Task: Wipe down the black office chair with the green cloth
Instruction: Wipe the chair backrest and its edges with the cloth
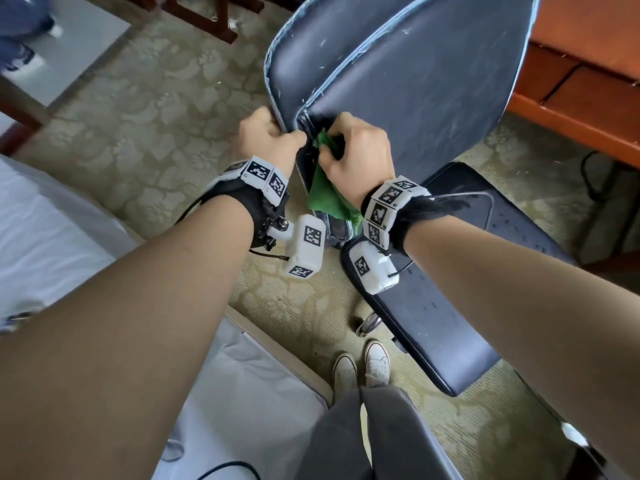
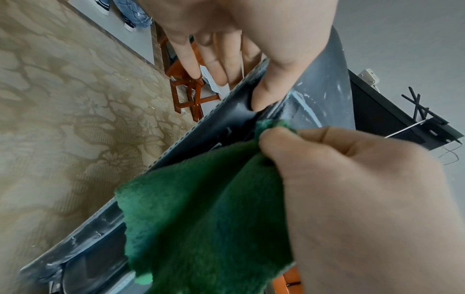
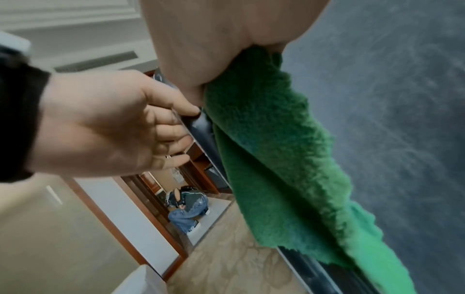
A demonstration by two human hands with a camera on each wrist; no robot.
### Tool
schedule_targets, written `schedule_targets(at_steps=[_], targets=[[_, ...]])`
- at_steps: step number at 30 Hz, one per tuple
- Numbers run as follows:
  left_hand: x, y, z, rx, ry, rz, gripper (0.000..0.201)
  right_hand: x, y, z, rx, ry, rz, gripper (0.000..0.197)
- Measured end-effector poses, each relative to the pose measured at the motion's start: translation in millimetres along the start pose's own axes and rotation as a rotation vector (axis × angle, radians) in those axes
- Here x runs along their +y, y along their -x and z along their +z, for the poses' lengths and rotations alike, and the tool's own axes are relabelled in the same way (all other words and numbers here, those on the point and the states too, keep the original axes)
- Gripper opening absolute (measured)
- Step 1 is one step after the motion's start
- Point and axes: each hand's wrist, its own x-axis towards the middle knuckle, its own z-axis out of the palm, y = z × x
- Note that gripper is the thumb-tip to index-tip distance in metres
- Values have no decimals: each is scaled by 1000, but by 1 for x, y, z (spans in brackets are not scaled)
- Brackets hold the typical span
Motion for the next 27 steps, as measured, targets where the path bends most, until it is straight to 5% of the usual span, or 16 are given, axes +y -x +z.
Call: schedule_targets(at_steps=[5,12,27], targets=[[1,8,-6,-1,-50,-9,15,-23,-7,-4,113,-140,-35,16],[-7,28,-20,-1,-70,-19,22,-12,21,-4,-20,-37,-43,20],[-15,95,-42,18,-160,-35,58,-35,86,-11,-2,31,-79,18]])
